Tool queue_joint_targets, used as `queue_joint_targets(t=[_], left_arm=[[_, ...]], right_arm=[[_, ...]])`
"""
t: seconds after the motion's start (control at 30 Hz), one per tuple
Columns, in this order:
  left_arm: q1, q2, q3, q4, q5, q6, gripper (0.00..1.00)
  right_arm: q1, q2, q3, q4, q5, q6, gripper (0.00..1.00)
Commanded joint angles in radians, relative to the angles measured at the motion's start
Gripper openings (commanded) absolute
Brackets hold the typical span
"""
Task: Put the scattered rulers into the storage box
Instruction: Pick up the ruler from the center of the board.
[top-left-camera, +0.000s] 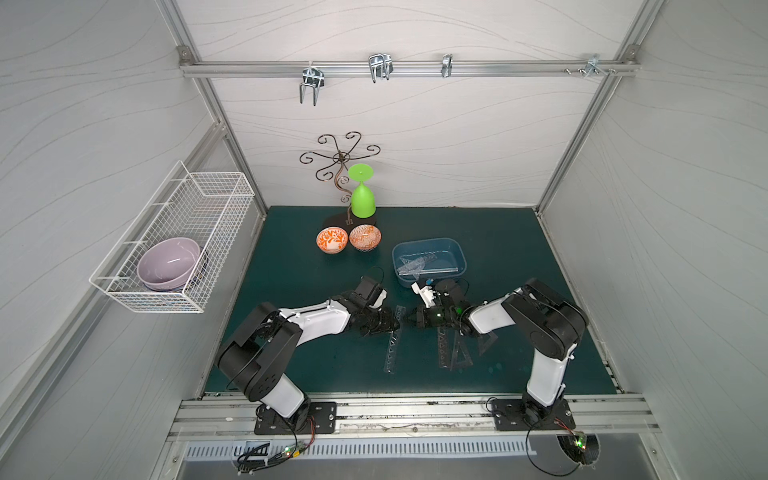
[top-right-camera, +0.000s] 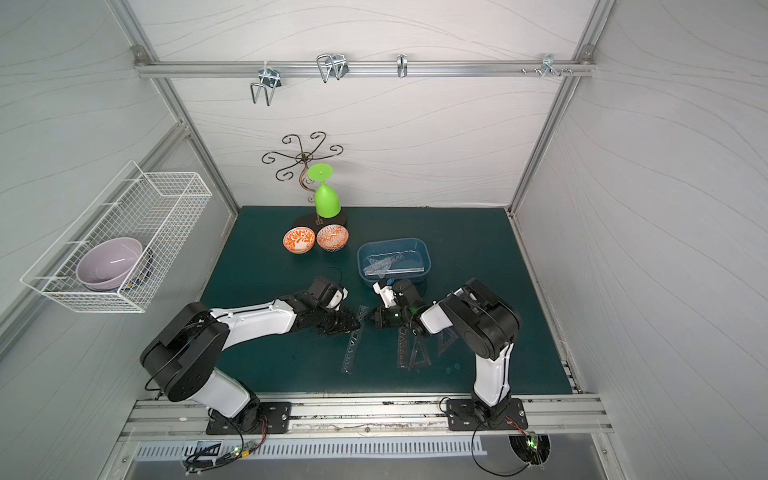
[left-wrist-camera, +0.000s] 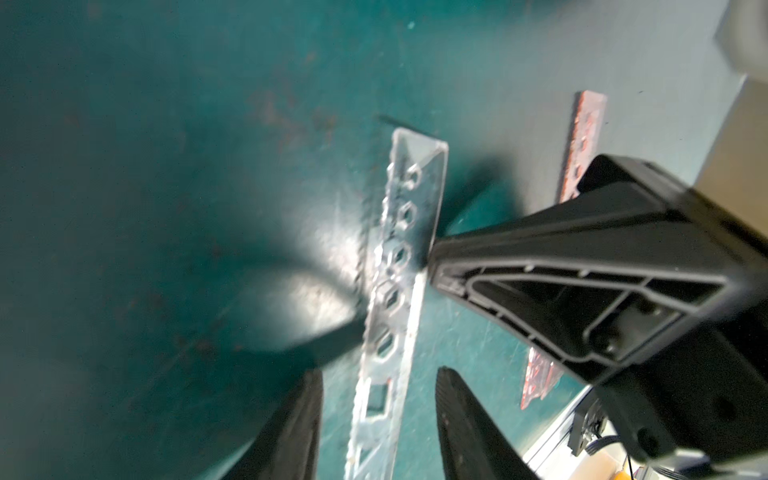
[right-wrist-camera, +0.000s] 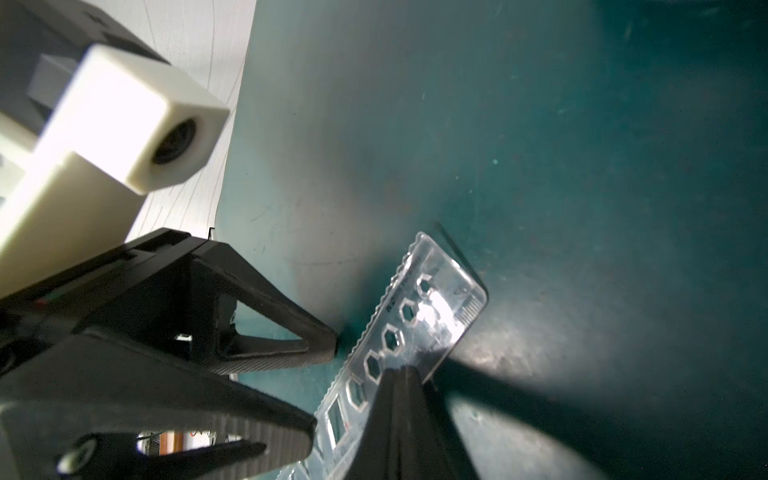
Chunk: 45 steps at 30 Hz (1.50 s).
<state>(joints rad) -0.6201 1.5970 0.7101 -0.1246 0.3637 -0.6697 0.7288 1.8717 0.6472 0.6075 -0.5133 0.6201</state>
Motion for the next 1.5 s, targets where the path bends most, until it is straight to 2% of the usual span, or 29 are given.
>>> queue_joint_targets(t=[0.0, 0.33, 0.5, 0.77, 0.93, 1.03, 1.3, 1.47], left_arm=[[-0.024, 0.128, -0.057, -0.037, -0.071, 0.016, 0.48], [-0.038, 0.172, -0.046, -0.014, -0.067, 0.021, 0.4], [-0.042, 0.186, -0.036, -0.01, -0.08, 0.027, 0.27], [-0.046, 0.21, -0.02, -0.01, -0.095, 0.034, 0.15], [-0.046, 0.176, -0.027, -0.018, -0.09, 0.034, 0.08], [-0.046, 0.136, -0.032, -0.03, -0.087, 0.041, 0.0], [-0.044, -0.012, -0.02, -0.116, -0.021, 0.082, 0.0], [-0.04, -0.131, 0.036, -0.192, 0.062, 0.095, 0.0]], right_arm=[[0.01, 0.081, -0.059, -0.209, 0.09, 0.008, 0.05], [0.011, 0.102, -0.066, -0.188, 0.081, 0.022, 0.05], [0.011, 0.103, -0.075, -0.183, 0.08, 0.026, 0.05], [0.011, 0.09, -0.084, -0.182, 0.077, 0.028, 0.05], [0.009, 0.043, -0.092, -0.196, 0.075, 0.027, 0.05], [0.003, -0.029, -0.08, -0.246, 0.071, 0.004, 0.07], [-0.066, -0.392, -0.036, -0.487, 0.07, -0.121, 0.18], [-0.116, -0.57, -0.014, -0.571, -0.002, -0.174, 0.27]])
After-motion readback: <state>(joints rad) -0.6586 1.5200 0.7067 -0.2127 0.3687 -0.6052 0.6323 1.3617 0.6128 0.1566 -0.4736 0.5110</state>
